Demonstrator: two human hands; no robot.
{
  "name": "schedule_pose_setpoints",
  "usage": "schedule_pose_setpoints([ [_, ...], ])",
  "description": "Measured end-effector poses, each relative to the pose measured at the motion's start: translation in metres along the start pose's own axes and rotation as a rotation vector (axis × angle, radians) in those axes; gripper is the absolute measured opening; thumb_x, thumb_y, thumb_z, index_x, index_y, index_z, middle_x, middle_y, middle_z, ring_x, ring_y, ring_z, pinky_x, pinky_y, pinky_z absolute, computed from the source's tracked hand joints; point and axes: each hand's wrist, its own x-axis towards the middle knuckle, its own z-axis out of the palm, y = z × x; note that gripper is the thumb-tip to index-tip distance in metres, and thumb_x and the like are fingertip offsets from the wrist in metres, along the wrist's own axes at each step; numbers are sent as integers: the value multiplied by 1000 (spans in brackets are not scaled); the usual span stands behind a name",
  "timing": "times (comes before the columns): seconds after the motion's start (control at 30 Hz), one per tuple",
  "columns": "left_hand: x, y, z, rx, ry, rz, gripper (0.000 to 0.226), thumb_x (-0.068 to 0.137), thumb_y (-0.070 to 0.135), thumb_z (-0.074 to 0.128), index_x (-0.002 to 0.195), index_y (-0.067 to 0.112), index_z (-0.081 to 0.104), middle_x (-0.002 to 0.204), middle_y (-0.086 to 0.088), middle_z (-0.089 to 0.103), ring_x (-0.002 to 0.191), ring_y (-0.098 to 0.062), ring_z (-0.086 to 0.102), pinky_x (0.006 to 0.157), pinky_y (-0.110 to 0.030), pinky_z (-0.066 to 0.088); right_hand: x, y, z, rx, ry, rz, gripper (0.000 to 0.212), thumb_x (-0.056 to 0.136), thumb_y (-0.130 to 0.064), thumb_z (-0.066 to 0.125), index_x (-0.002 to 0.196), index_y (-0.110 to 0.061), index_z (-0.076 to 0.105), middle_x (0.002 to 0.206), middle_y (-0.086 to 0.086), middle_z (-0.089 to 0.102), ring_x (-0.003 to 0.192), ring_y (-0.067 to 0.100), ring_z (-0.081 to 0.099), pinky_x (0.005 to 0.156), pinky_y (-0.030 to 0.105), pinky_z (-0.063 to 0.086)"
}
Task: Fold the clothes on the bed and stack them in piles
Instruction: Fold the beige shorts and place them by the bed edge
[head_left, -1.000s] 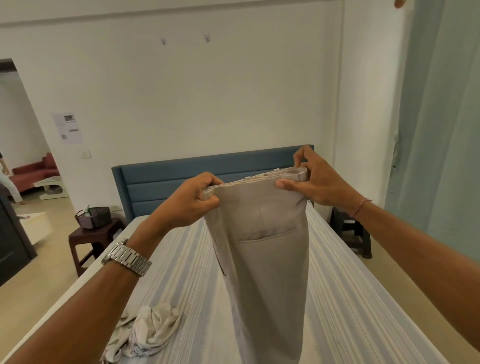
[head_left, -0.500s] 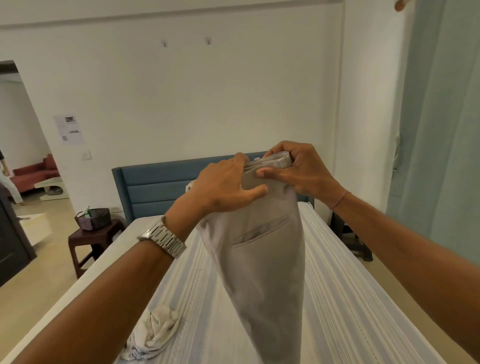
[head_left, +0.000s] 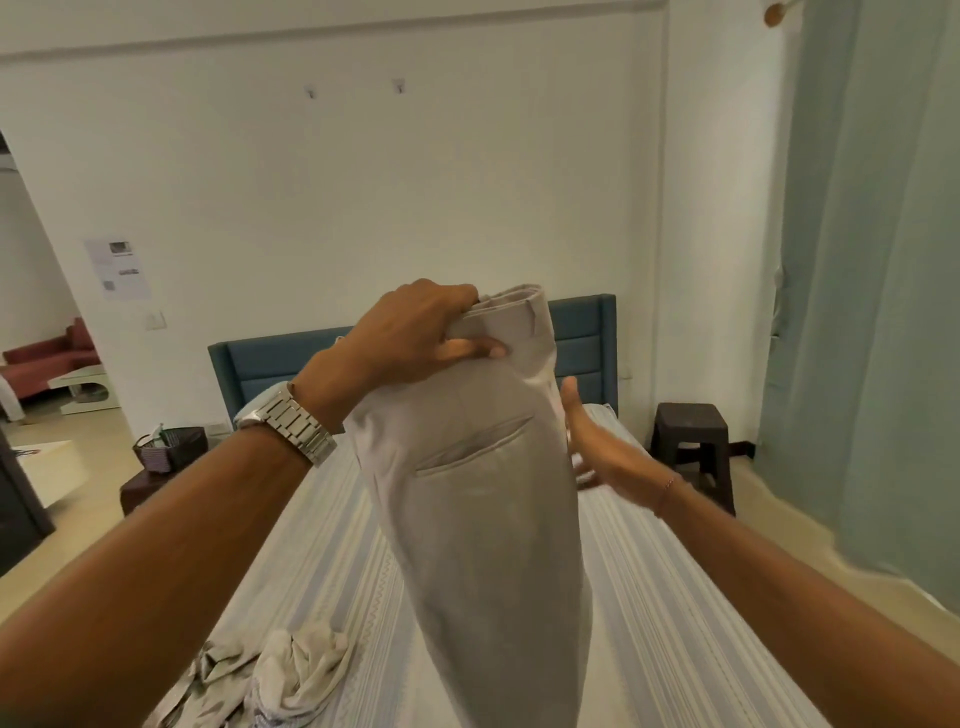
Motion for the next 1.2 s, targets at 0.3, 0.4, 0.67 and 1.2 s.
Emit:
schedule_pose_setpoints([
  [0.3, -8, -23, -30, 33, 35, 1, 56, 76, 85, 47, 69, 30, 38, 60, 9, 49, 56, -11, 48, 56, -39, 40, 20, 80, 42, 12, -155, 425, 116, 67, -94, 6, 161, -27, 21, 164, 12, 30, 148, 44, 31, 118, 66, 23],
  [0.4, -13, -27, -40, 50, 42, 2, 54, 76, 84, 48, 68, 31, 34, 58, 10, 46, 54, -10, 46, 56, -40, 40, 23, 102, 55, 55, -200, 483, 106, 76, -95, 11, 161, -33, 21, 165, 8, 28, 150, 42, 27, 118, 68, 18],
  [0.67, -34, -43, -58, 39, 70, -52, 55, 74, 79, 54, 66, 28, 37, 56, 9, 48, 54, -13, 48, 55, -39, 38, 13, 104, 60, 536, -403, 320, 81, 89, -84, 24, 132, -32, 68, 133, 5, 68, 126, 29, 62, 108, 50, 48],
  [1.2, -61, -61, -92, -9, 120, -142, 60, 74, 74, 59, 66, 16, 44, 57, 0, 46, 54, -12, 43, 57, -35, 36, 23, 81, 66, 1003, -51, 61, 53, 105, -50, 41, 135, -12, 62, 117, 13, 71, 107, 33, 63, 103, 53, 50],
])
